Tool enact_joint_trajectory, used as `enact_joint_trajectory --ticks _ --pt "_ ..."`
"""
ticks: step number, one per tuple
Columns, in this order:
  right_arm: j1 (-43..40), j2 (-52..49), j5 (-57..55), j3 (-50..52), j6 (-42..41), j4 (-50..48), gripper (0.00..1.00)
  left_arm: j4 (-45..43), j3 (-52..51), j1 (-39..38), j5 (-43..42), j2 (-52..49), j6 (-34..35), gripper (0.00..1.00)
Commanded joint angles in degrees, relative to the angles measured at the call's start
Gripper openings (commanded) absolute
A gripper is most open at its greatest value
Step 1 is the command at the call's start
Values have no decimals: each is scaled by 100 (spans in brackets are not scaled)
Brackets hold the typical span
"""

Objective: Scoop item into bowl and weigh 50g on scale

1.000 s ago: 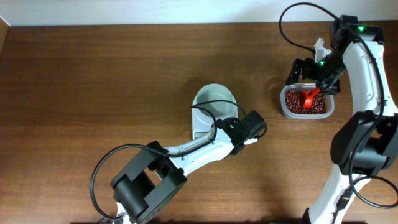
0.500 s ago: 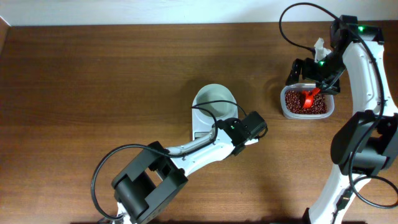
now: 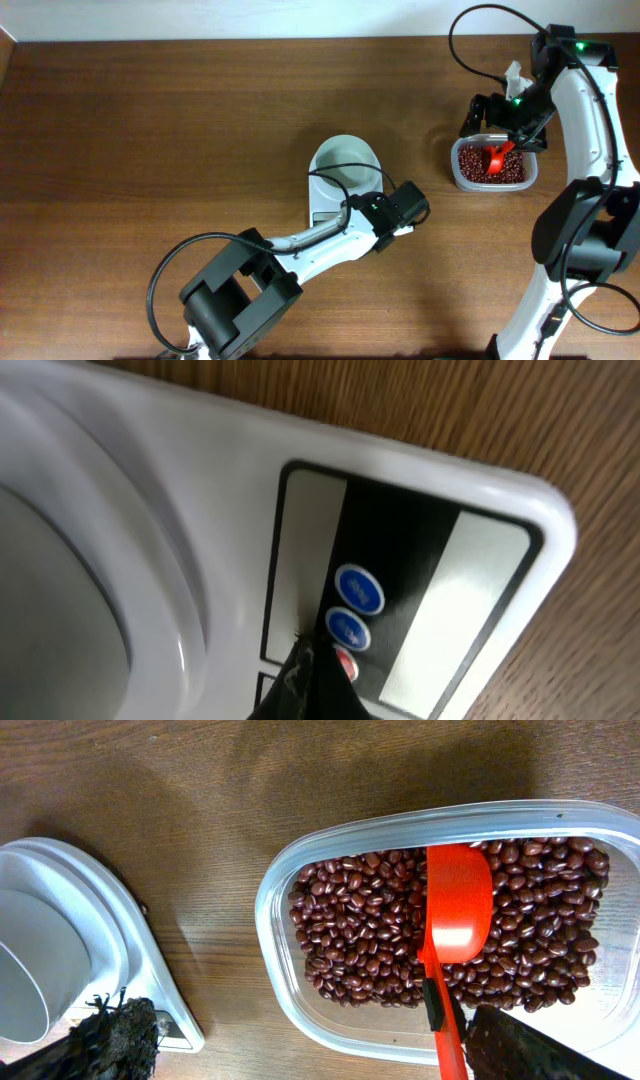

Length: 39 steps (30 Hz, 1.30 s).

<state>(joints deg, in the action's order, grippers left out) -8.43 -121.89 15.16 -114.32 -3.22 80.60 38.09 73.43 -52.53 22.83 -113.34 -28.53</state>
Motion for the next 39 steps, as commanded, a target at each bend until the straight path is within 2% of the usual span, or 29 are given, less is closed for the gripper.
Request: enact_joint_trajectory --ticks 1,3,15,28,33,37,39 --pt "17 -22 70 -96 -39 -4 99 175 -328 83 -369 -319 -70 0" --pt "17 -22 70 -96 -39 -4 99 177 -332 83 -662 -323 -79 0" --pt "17 -22 70 -96 -39 -4 99 256 -466 11 -1150 -345 -625 0" --pt "17 -22 70 -96 -39 -4 99 750 -459 -50 -1665 -310 -809 0" --pt "17 -22 70 -96 -39 -4 99 914 -179 -85 -1668 887 -103 0" --pt "17 -22 70 -96 -39 -4 99 1202 -72 -22 -2295 1849 885 0" --pt "17 -22 70 -96 -39 -4 99 1268 -72 111 -2315 2277 1471 0"
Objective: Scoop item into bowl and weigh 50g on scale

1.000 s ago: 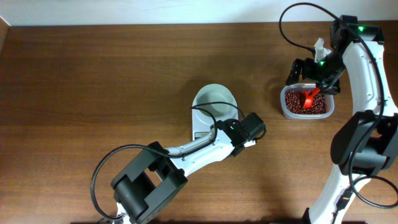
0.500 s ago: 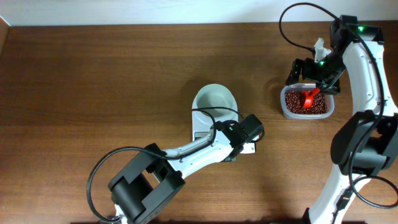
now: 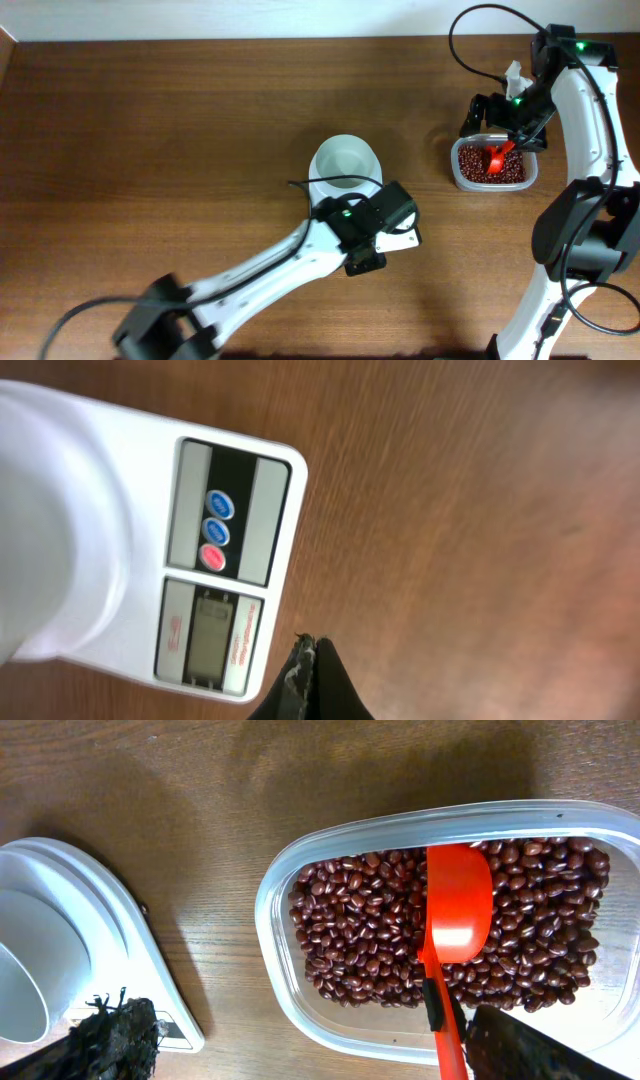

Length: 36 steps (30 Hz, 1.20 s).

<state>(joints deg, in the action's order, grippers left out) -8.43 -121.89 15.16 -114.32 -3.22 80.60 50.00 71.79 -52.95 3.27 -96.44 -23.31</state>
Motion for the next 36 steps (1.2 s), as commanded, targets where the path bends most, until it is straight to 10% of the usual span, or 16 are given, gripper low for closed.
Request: enact_joint_trajectory --ticks 1,16,23,29,36 --pt "17 -22 70 -96 -39 -4 99 111 92 332 -358 809 1309 0" --pt "17 -22 70 -96 -39 -4 99 -282 90 4052 -1099 898 1753 0" --pt "17 -22 70 -96 -39 -4 99 -205 90 4094 -1165 601 1287 0" --pt "17 -22 70 -96 -39 -4 99 975 92 3289 -1825 603 -1349 0" --pt "17 -22 70 -96 -39 -4 99 1263 83 2072 -984 603 -437 0"
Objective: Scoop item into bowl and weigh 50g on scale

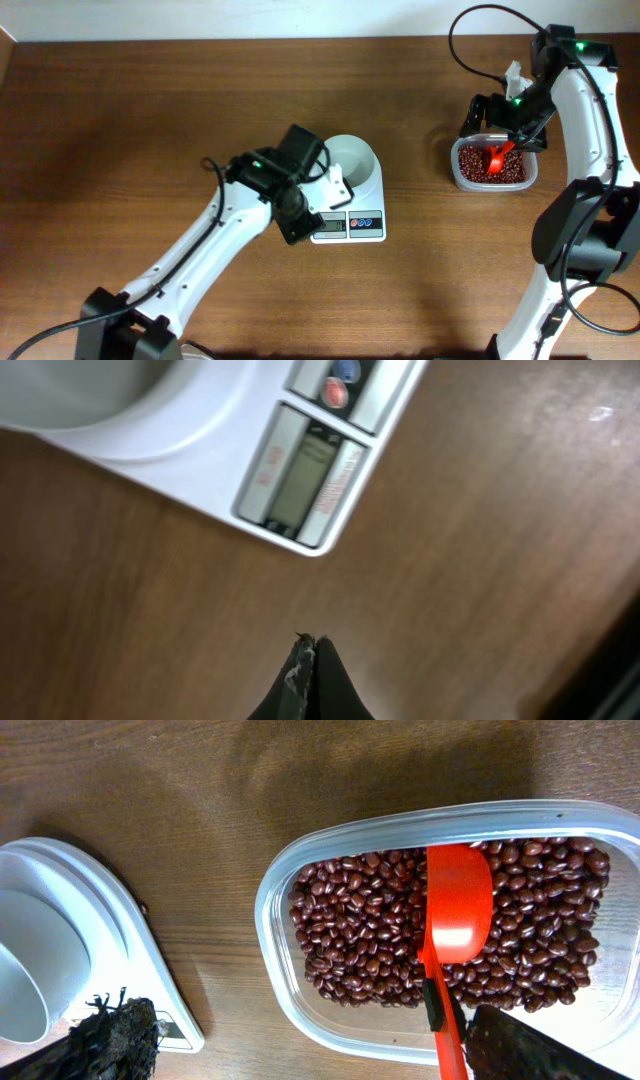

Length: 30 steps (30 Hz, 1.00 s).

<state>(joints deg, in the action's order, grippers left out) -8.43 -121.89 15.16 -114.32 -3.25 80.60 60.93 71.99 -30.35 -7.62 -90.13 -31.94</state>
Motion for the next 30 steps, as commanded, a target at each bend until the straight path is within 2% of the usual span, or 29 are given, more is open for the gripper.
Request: enact_joint_trajectory --ticks 1,2,4,5,7,8,9,11,14,19,20,21,23,24,25,30 --pt "17 -22 70 -96 -37 -4 99 291 59 -243 103 -28 715 0" --pt "17 -22 70 -96 -37 -4 99 341 48 -256 103 -28 1244 0" --pt "17 -22 70 -96 -37 -4 99 339 33 -256 103 -28 1624 0" --pt "17 -22 70 -96 -37 -4 99 339 15 -256 103 -28 2085 0" --pt "17 -22 70 -96 -37 -4 99 319 -52 -256 310 -28 3501 0" --pt "17 -22 70 -96 -37 -4 99 302 -87 -258 734 -28 4516 0" --pt "17 -22 70 -96 -35 -4 99 304 -92 -258 914 -28 4994 0" --pt "17 -22 70 -96 -37 -4 99 264 -92 -269 960 -28 5080 0" --pt "17 -22 70 -96 -37 -4 99 214 -92 -376 1344 105 5812 0" --pt "17 -22 70 -96 -37 -4 99 70 -107 -793 1346 208 5757 0" --pt "17 -22 70 -96 -37 -4 99 70 -116 -909 1344 205 5759 34" --pt "17 -22 70 -96 -37 -4 99 70 -125 -997 1344 205 5759 55" --pt "17 -22 70 -96 -37 -4 99 92 -131 -1130 1346 205 5757 63" --pt "17 -22 70 -96 -37 -4 99 118 -138 -1169 1344 205 5759 75" --pt "17 -22 70 -96 -37 -4 99 177 -146 -1200 1344 205 5759 99" --pt "17 -22 70 -96 -37 -4 99 236 -146 -1200 1346 208 5761 99"
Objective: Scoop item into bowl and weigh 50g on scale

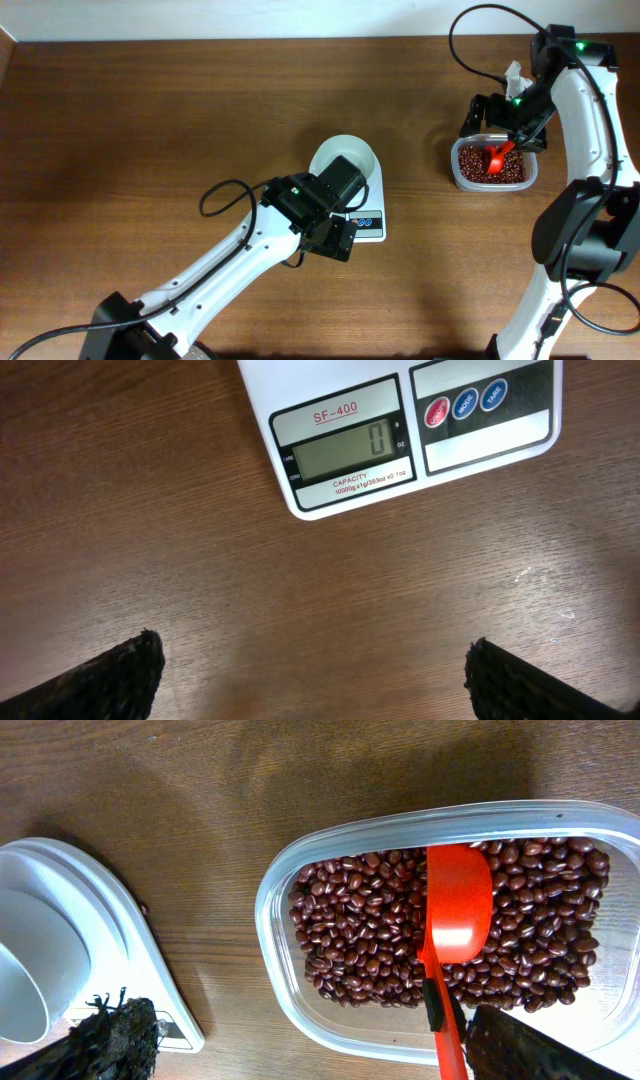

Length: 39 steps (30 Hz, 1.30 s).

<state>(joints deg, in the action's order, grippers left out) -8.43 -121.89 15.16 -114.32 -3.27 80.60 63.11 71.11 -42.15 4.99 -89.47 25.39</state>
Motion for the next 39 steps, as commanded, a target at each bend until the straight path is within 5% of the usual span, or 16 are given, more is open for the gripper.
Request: enact_joint_trajectory --ticks 1,25,29,39 --pt "17 -22 70 -96 -35 -4 99 17 -59 -20 85 142 28 99" --pt "-175 -20 216 -238 -28 127 99 -68 -59 -20 85 142 28 99" --pt "-210 -22 -592 -232 -15 326 99 -66 -59 -20 -109 142 72 99" --pt "-168 -22 -599 -22 -13 306 99 -68 -59 -20 -109 142 74 99"
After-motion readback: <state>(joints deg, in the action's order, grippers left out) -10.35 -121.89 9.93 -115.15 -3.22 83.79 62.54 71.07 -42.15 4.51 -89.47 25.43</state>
